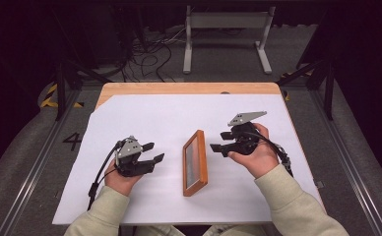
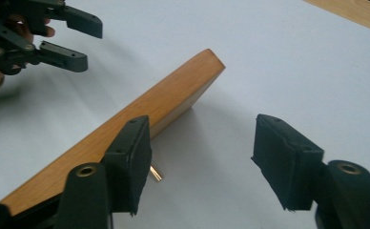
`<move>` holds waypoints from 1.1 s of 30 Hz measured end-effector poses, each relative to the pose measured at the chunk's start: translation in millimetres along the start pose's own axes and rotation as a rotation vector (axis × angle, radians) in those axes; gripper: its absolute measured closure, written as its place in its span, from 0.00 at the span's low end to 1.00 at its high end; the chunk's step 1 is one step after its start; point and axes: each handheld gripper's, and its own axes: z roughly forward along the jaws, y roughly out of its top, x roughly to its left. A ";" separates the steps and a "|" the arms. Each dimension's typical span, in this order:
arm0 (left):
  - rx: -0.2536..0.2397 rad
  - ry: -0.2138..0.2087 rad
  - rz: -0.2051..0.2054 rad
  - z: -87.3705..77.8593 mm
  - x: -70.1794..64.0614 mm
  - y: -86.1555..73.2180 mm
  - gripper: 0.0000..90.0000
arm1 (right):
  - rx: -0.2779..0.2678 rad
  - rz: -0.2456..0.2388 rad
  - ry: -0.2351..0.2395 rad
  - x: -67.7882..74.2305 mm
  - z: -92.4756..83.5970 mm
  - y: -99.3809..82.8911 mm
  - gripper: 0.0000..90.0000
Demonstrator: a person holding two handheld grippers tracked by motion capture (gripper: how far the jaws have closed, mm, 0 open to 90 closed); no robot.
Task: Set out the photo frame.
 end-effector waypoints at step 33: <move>0.009 0.003 0.001 0.7 -1.4 -0.3 0.48 | 0.155 0.161 0.150 26.7 56.6 4.9 0.26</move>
